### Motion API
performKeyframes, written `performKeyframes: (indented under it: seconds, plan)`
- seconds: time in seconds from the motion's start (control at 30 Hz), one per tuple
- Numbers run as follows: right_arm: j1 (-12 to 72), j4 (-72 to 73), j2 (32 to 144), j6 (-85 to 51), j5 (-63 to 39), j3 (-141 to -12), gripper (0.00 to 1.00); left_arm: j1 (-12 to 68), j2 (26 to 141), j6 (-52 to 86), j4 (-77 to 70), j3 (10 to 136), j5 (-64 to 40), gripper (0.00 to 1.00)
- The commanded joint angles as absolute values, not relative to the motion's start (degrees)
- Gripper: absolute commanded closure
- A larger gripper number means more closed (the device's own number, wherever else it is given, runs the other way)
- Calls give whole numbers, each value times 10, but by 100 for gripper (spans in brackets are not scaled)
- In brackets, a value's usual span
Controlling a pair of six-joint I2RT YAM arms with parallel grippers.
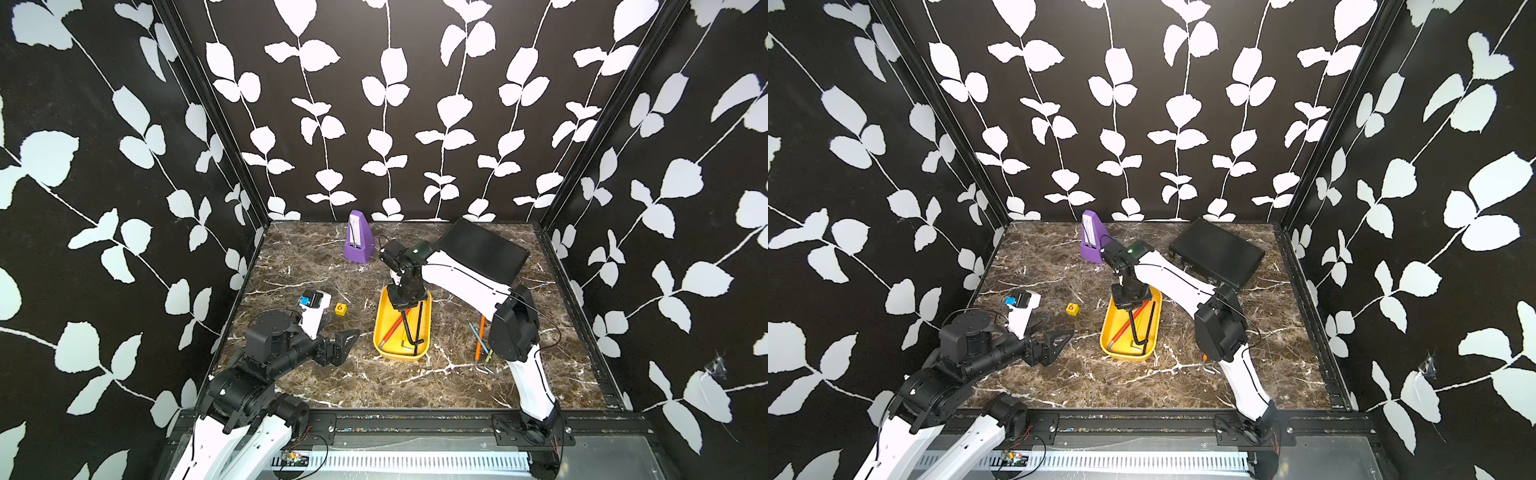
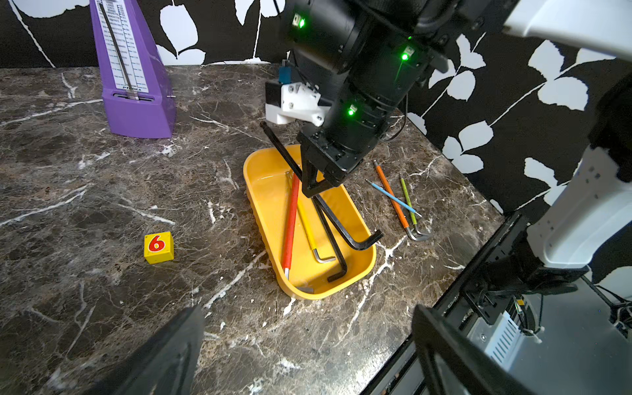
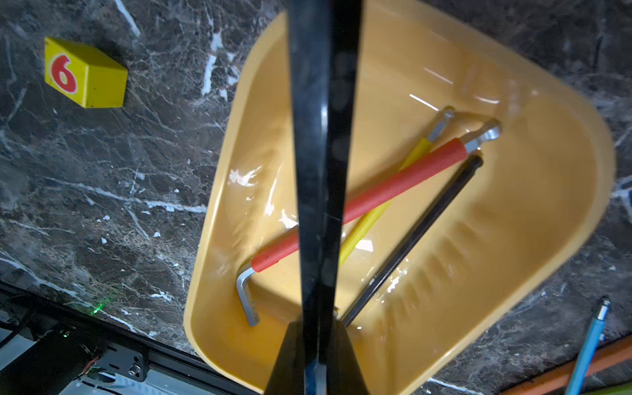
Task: Put the hex key on the desktop into the storage box
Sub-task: Place the Allen key in the storage box, then pick up the Allen key from the center of the board.
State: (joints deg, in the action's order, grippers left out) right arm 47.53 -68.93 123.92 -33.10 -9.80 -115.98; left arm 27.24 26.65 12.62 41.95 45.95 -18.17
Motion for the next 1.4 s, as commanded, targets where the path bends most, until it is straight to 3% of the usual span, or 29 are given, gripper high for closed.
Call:
performKeyframes:
  seconds: [0.0,0.5,0.53,0.6,0.73,0.93,1.13,1.37]
  plan:
    - [479,-693,1264,-312,-126,-1167,100,274,264,128,412,454,-183,4]
    - [466,-666,1325,-311,-160,-1169,100,274,265,128,412,454,-184,4]
    - [466,-668,1324,-311,-158,-1169,96,275,265,128,412,454,-184,4]
    - [466,-667,1314,-311,-153,-1163,77,274,265,128,413,454,-183,4]
    - [466,-644,1255,-319,-132,-1132,63,274,266,129,412,454,-184,4]
    - [443,-595,1122,-339,-91,-1044,63,274,266,128,413,454,-184,4]
    - [375,-511,981,-383,-51,-834,73,274,268,129,415,455,-180,4]
    - [343,-547,928,-394,18,-694,72,275,267,128,414,455,-180,4]
